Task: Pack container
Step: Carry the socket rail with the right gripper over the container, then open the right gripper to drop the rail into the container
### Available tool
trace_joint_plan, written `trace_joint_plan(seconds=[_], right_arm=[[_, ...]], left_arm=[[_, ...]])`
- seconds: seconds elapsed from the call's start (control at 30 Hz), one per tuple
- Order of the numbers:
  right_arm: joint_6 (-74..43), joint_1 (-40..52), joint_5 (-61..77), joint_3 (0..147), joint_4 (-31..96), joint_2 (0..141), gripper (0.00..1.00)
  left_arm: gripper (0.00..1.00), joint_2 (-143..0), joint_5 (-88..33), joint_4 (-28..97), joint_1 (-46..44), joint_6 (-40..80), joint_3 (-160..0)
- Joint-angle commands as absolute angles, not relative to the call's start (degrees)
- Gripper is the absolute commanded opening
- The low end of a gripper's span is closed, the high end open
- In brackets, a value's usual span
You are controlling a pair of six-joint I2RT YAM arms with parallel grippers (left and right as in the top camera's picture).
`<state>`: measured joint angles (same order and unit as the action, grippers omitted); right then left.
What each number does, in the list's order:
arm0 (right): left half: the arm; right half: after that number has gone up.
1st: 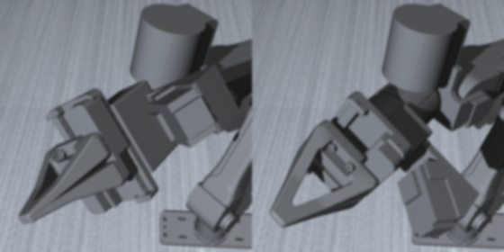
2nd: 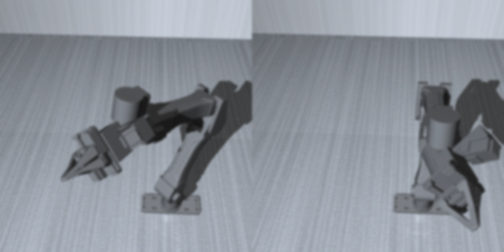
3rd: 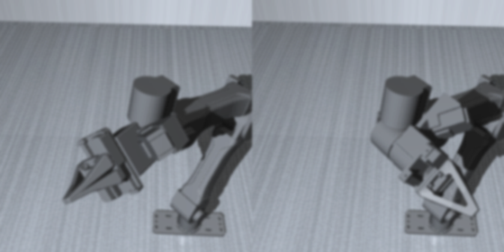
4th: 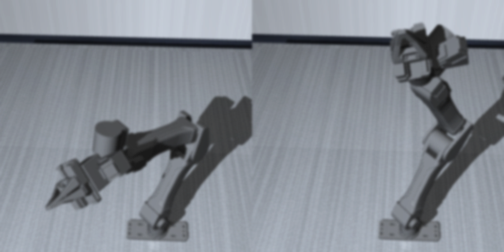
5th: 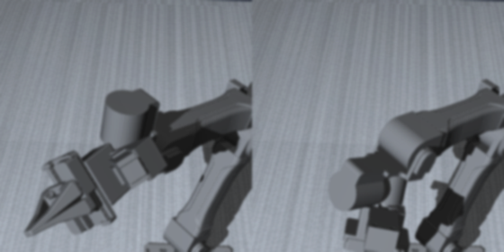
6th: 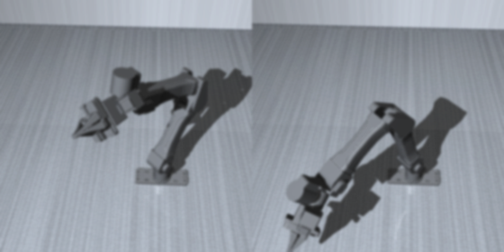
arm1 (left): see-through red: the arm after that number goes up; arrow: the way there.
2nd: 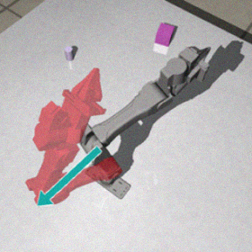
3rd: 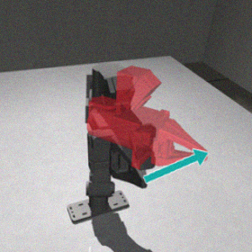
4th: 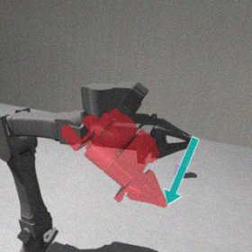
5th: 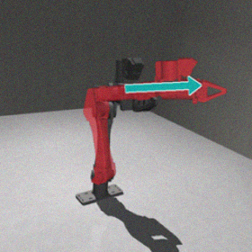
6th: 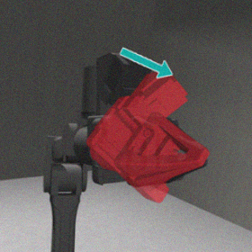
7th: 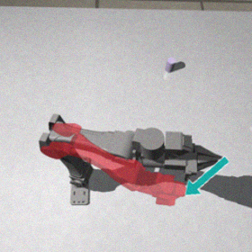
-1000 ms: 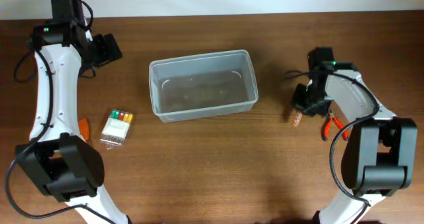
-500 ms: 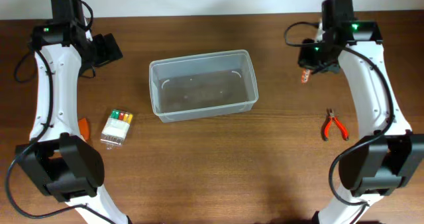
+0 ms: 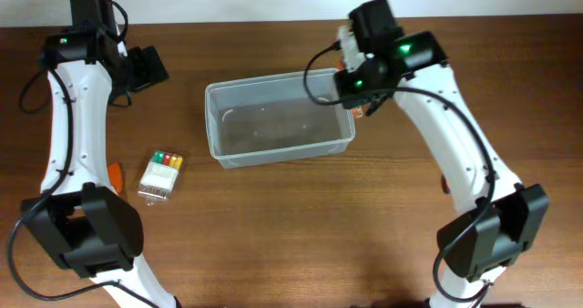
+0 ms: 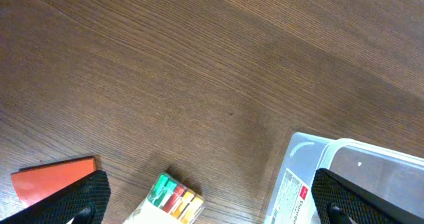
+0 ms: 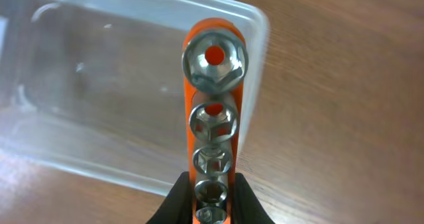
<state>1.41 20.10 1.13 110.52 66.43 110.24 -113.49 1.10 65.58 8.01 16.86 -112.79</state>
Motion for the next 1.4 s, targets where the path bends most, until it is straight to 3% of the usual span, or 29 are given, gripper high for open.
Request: trace_joint_plan(seconds=[0.0, 0.97, 1.1, 1.27, 1.37], right_arm=[[6.5, 23.7, 0.7, 112.1, 65.2, 110.3, 0.14], [10.1, 28.1, 0.9, 110.8, 63.3, 124.1, 0.15], [10.0, 28.1, 0.9, 109.9, 63.2, 124.2, 0.2], [10.0, 28.1, 0.9, 109.9, 63.5, 124.2, 0.36], [9.3, 28.1, 1.1, 109.9, 63.6, 124.2, 0.38]], left_arm=[[0.99, -112.7, 1.3, 65.6, 8.2, 16.6, -113.7], [0.99, -112.7, 1.3, 65.6, 8.2, 16.6, -113.7], [0.99, -112.7, 1.3, 65.6, 8.2, 16.6, -113.7], [0.99, -112.7, 1.3, 65.6, 8.2, 16.6, -113.7], [0.99, -112.7, 1.3, 65.6, 8.2, 16.6, -113.7]])
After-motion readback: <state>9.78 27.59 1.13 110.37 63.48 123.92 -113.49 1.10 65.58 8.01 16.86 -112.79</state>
